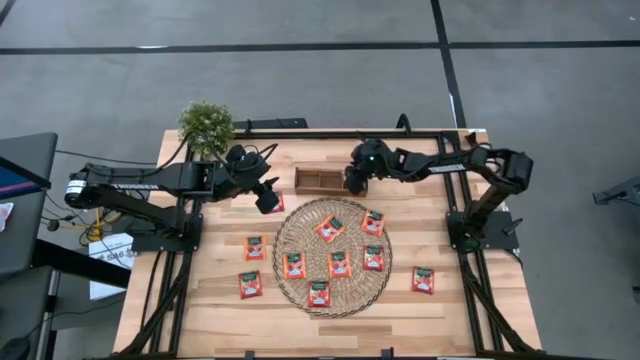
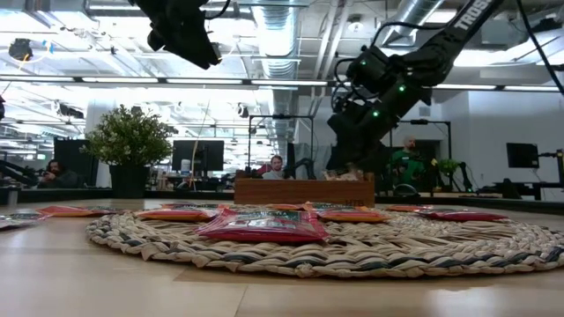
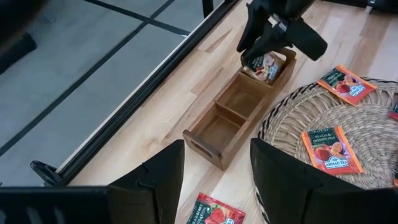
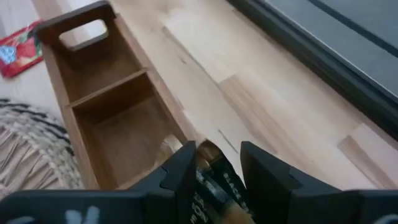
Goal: Pick & Place Tea
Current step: Adjust the brown tea bags in the wooden organizer
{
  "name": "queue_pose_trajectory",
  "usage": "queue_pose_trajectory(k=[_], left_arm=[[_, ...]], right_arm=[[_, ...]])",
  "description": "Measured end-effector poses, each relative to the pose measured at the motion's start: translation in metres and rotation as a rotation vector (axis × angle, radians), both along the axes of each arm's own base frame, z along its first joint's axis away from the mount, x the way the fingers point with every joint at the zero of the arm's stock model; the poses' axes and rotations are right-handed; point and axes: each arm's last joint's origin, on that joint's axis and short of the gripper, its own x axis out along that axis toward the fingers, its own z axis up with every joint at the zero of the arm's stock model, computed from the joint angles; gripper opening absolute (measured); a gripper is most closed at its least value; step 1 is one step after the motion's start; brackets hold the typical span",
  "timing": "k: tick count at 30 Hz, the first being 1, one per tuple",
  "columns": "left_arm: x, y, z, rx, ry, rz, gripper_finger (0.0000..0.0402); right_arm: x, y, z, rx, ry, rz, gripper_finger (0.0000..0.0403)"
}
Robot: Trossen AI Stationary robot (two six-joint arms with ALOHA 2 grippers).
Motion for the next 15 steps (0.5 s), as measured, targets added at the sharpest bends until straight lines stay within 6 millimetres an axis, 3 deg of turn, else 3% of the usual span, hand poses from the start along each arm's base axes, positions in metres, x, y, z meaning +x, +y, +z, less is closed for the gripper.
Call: queue_pose_trajectory(k=[8, 15], left_arm=[[0.0, 0.0, 0.0, 0.0, -0.001, 0.0, 0.0177], [0.0, 0.0, 0.0, 0.0, -0.002, 0.0, 0.0177]], right_arm=[[0.002, -0.003, 0.015, -0.042, 0.009, 0.025, 0.0118], [-0.006, -0.004, 0.011, -0.005, 0.082, 0.012, 0.0118]])
